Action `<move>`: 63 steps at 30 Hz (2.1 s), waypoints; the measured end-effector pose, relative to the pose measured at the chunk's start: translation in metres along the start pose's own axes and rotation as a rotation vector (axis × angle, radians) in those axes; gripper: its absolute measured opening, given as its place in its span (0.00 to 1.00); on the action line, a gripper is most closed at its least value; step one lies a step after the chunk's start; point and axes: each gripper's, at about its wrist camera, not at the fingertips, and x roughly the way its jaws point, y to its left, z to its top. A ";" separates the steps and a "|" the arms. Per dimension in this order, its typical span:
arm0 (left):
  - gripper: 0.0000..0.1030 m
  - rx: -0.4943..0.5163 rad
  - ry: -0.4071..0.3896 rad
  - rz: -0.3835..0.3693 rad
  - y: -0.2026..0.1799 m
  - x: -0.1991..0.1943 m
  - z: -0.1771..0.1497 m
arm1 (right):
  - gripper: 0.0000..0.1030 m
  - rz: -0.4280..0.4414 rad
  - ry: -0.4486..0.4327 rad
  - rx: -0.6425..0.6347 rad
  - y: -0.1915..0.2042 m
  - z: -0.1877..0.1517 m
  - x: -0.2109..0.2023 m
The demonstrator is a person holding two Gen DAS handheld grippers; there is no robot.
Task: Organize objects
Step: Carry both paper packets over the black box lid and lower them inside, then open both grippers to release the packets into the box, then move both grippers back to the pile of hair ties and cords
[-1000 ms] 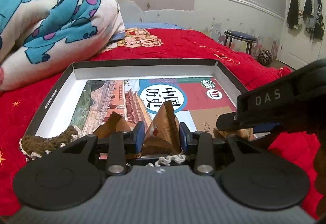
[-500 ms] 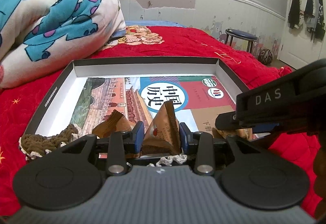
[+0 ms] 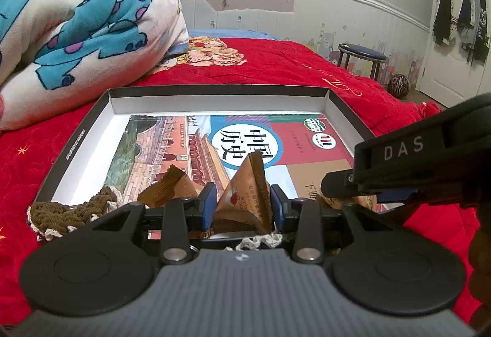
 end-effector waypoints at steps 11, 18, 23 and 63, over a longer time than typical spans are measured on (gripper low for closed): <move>0.64 0.007 -0.001 0.001 0.000 -0.003 0.002 | 0.34 0.035 -0.002 0.053 -0.007 0.001 -0.002; 0.73 0.022 -0.013 0.003 0.002 -0.011 0.010 | 0.45 0.078 -0.007 0.084 -0.011 0.002 -0.014; 0.75 0.029 -0.045 0.008 0.003 -0.016 0.017 | 0.61 0.106 -0.042 0.112 -0.014 0.007 -0.028; 0.65 -0.033 0.031 -0.111 0.008 -0.105 -0.051 | 0.78 0.037 0.077 -0.041 -0.024 -0.054 -0.054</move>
